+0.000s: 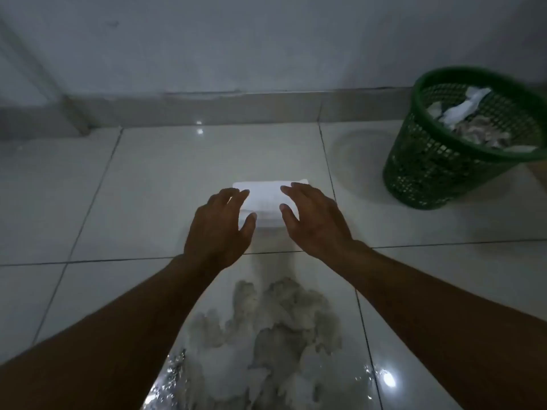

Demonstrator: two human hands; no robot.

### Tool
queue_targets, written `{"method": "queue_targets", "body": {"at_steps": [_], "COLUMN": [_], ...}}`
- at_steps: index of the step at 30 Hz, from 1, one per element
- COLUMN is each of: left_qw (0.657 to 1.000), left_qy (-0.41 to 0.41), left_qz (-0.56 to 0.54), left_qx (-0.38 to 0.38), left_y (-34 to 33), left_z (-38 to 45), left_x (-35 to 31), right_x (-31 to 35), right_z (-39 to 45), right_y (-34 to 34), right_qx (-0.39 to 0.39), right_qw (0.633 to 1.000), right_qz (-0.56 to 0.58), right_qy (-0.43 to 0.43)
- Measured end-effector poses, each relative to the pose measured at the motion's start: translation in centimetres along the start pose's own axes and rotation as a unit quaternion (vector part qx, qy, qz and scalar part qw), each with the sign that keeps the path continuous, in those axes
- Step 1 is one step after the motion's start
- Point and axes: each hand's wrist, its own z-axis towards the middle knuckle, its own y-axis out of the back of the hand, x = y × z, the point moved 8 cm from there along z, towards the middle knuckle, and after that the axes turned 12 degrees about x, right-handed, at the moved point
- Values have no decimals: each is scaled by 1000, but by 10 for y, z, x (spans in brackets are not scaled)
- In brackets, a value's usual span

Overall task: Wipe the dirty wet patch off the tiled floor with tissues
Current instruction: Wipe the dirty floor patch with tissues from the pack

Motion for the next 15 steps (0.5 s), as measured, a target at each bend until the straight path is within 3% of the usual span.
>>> {"method": "queue_targets", "body": {"at_steps": [8, 15], "left_qw": [999, 999], "left_qy": [32, 22], "left_qz": [-15, -44], "left_qx": [-10, -20], "left_y": [-47, -60], "left_z": [30, 33], "left_x": [28, 32], "right_x": [-12, -14], "right_z": [39, 45], "right_y": [-47, -62], "right_qx": [45, 43], "right_qw": [995, 996], "right_qz": [-80, -57], "right_qy": [44, 59]}}
